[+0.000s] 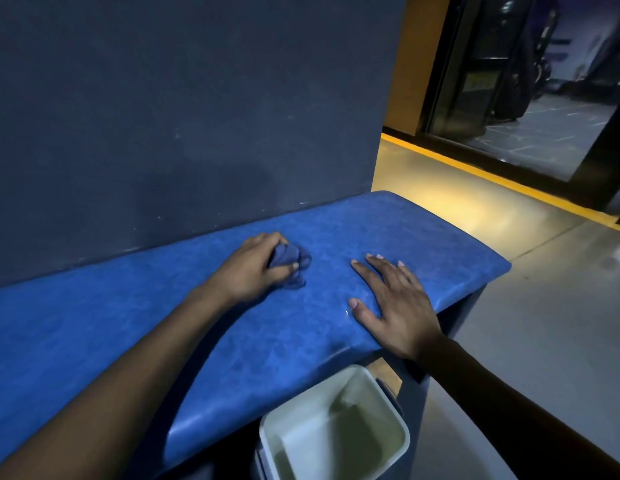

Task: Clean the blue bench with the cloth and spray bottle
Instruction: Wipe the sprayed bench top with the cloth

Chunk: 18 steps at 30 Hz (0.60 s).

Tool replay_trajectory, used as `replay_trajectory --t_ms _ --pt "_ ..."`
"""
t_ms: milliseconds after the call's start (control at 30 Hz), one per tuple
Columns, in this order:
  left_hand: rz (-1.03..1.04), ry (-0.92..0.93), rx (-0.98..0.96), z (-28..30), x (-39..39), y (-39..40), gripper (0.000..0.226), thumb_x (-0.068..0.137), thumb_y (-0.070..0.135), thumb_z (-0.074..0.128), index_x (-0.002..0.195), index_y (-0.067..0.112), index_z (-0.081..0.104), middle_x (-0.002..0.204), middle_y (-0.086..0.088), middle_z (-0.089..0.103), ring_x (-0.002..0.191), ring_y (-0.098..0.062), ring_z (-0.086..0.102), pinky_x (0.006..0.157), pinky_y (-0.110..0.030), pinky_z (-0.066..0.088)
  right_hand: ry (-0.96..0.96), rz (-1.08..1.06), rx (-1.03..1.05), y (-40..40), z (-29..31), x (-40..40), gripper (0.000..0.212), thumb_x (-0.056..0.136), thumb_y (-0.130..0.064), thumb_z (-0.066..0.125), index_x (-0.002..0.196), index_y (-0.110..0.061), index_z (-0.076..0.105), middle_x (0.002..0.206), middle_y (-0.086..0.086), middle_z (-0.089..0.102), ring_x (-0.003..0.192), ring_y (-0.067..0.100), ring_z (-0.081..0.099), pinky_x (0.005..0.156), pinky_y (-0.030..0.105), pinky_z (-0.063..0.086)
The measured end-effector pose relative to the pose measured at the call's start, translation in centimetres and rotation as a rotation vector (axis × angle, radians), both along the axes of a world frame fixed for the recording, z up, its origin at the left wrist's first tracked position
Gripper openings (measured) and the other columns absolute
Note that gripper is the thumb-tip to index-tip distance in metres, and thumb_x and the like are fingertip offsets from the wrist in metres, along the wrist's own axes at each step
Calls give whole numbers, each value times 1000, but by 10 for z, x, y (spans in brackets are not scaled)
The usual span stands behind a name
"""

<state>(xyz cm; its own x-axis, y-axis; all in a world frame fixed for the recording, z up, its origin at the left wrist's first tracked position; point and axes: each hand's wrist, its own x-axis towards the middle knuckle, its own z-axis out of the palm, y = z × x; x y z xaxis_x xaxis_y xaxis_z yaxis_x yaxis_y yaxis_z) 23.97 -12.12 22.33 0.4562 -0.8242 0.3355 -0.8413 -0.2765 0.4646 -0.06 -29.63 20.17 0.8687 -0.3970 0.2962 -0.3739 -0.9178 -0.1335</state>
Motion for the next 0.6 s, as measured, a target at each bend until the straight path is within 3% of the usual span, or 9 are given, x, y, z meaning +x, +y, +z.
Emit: replay_trajectory --t_ms 100,267,433,600 --pt "195 38 24 3 9 -41 36 91 49 67 103 17 56 108 -7 62 107 -29 58 86 -36 43 -3 -6 -13 0 0 1 80 88 -70 15 158 -33 29 166 -5 28 156 11 18 127 38 8" --pt "140 83 113 8 -9 -43 61 72 74 67 112 31 53 110 -1 53 110 -22 51 92 -34 42 -15 -11 -18 -3 -3 1 77 90 -68 22 157 -31 34 164 -2 33 154 13 23 127 40 12" --pt "58 79 147 10 -42 -13 50 81 59 76 115 30 53 113 -4 53 117 -27 53 98 -34 43 21 -16 -27 0 0 2 80 90 -69 19 157 -28 33 164 2 34 154 17 24 127 42 12" --pt "58 90 139 12 -85 15 47 83 55 76 114 30 52 111 -3 50 116 -29 51 95 -33 41 126 -4 -7 4 10 -3 76 96 -67 21 161 -29 19 169 2 20 158 17 11 128 44 6"
